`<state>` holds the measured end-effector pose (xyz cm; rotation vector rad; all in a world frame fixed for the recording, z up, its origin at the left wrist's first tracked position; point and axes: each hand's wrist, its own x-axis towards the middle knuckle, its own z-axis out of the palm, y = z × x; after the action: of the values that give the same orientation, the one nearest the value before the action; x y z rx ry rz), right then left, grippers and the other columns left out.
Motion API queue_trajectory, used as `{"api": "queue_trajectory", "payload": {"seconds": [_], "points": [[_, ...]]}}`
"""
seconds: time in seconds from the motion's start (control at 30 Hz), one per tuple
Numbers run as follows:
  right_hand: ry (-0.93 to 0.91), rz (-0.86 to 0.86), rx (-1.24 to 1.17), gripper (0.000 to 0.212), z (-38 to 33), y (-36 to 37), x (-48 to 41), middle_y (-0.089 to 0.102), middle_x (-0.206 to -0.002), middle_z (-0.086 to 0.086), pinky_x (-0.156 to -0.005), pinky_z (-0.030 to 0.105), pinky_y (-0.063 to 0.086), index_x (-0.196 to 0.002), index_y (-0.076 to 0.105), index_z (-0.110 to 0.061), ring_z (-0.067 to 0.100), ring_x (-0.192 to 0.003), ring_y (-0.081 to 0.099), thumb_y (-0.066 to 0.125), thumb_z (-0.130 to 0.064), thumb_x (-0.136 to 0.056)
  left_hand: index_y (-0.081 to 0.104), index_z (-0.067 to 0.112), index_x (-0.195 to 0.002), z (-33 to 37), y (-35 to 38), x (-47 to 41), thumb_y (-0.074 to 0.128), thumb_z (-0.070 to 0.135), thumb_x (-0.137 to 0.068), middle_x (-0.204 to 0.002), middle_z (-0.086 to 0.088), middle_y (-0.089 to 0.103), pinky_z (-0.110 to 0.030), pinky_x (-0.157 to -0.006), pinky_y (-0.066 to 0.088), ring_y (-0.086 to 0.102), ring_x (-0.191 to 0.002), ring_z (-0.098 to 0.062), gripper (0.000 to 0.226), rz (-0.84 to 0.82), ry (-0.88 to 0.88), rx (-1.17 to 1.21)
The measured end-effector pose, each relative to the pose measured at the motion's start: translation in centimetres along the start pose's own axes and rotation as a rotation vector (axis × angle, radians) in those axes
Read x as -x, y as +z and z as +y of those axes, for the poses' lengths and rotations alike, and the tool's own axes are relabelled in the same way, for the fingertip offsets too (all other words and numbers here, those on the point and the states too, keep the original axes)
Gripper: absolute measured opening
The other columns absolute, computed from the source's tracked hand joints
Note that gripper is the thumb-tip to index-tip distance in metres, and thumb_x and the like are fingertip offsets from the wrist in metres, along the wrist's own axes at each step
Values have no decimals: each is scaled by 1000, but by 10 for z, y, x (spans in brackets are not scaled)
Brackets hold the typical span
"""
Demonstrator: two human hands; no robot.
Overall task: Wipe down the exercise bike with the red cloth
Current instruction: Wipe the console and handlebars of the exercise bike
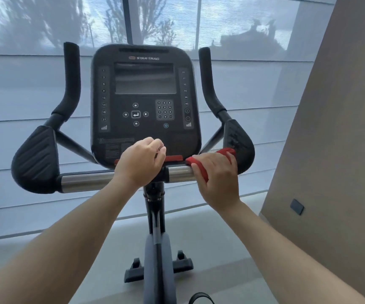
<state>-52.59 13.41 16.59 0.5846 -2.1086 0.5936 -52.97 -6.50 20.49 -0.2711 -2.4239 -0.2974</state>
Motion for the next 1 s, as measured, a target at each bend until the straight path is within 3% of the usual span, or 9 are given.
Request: {"api": "queue_trajectory", "payload": {"seconds": [0.17, 0.3, 0.4, 0.57, 0.7, 0.83, 1.0], "points": [[-124, -28, -1, 28, 0, 3, -4, 68, -102, -4, -96, 41, 41, -108, 65, -20, 19, -96, 61, 48, -38, -94, 62, 10, -94, 1, 0, 0, 38, 25, -97, -87, -6, 61, -39, -66, 48, 58, -82, -26, 28, -14, -1, -6], [-84, 54, 37, 28, 16, 3, 1, 68, -98, -2, -97, 40, 42, -107, 64, -18, 20, -94, 61, 48, -37, -95, 61, 10, -93, 2, 1, 0, 36, 25, -97, -90, -6, 63, -42, -70, 49, 58, -84, -26, 29, -30, -16, -10], [11, 89, 44, 28, -3, 14, 4, 67, -98, -1, -100, 42, 39, -104, 64, -18, 21, -95, 60, 45, -37, -95, 61, 12, -96, 3, 0, -1, 37, 27, -96, -92, -5, 63, -40, -69, 50, 58, -86, -25, 28, -22, -35, -21], [-98, 76, 44, 28, 17, 5, 11, 67, -104, 0, -100, 44, 40, -110, 64, -17, 22, -102, 59, 52, -36, -93, 61, 15, -95, 3, 2, 0, 37, 28, -95, -89, -2, 63, -34, -60, 45, 59, -83, -25, 27, -10, -35, -56], [183, 128, 2, 31, -6, 10, 10, 66, -103, 1, -101, 46, 37, -105, 65, -16, 23, -105, 57, 44, -36, -95, 60, 15, -93, 3, 2, -1, 38, 28, -95, -84, -2, 61, -31, -58, 40, 58, -79, -25, 26, -18, -18, -71], [171, 99, -22, 31, -28, 18, 16, 64, -112, 0, -104, 45, 35, -111, 63, -17, 22, -112, 54, 44, -35, -95, 57, 15, -89, 4, -1, 0, 36, 29, -95, -80, 0, 57, -31, -57, 35, 55, -75, -24, 25, -24, -21, -75], [304, 146, -63, 31, -45, 19, 27, 59, -124, 4, -108, 47, 34, -120, 59, -13, 24, -122, 48, 48, -27, -95, 58, 17, -96, 6, -6, 2, 33, 31, -98, -94, 1, 61, -34, -65, 47, 58, -86, -22, 28, -120, 8, -21]]}}
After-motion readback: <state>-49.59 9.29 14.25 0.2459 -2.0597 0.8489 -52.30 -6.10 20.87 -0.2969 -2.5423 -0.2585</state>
